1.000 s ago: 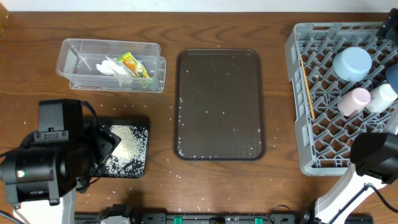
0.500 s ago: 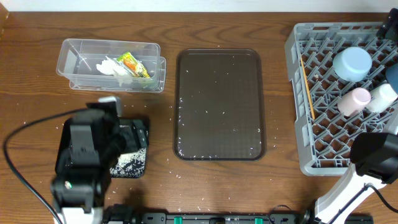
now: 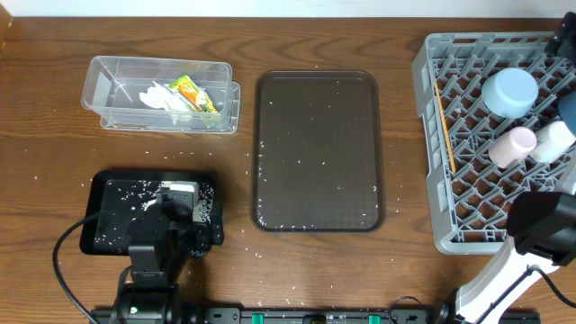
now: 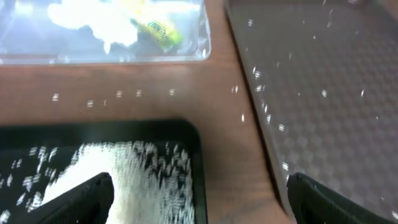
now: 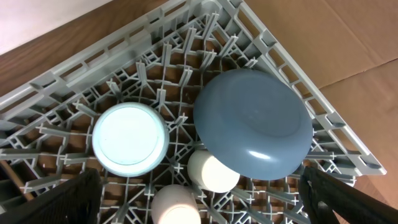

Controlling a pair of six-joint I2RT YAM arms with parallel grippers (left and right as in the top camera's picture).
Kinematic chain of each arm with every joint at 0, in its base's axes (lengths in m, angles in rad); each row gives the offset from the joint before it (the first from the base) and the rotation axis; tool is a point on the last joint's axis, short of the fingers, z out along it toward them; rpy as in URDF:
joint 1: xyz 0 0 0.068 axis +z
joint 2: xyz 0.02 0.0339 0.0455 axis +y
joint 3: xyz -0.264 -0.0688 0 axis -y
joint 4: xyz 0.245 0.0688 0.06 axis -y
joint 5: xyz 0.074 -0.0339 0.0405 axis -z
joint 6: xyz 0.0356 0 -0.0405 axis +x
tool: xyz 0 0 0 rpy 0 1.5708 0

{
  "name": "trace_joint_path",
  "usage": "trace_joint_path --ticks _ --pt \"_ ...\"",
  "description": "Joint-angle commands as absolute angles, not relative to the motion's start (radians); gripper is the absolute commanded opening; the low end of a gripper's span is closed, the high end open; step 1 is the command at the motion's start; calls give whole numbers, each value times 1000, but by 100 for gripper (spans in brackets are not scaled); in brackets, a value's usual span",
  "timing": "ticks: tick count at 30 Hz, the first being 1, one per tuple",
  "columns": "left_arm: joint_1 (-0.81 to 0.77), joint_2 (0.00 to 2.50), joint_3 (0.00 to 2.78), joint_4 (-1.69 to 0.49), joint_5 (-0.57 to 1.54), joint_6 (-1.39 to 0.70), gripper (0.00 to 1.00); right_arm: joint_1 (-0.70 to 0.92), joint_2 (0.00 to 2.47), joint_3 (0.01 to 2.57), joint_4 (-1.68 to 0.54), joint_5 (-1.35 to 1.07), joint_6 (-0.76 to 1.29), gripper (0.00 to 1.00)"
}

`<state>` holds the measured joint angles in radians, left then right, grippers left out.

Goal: Sort waste into correct bins and load items into the dishwasher rack

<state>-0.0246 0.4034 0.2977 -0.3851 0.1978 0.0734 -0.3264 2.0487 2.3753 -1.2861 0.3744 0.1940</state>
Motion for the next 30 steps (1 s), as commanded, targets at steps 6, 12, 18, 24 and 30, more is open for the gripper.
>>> trace_joint_path --ticks 6,12,18,24,30 --pt "-30 323 180 -228 223 94 92 -328 2044 2374 -1287 384 205 99" --pt "-30 225 93 -181 200 94 92 -328 2044 2375 -1287 384 205 99" --pt "-30 149 44 -89 190 94 93 -328 2044 2374 -1287 384 205 99" --pt "-30 96 4 -14 171 94 93 -328 2044 2375 -1287 384 205 99" --pt "-30 27 4 -17 142 101 93 -328 2044 2374 -1287 384 205 99"
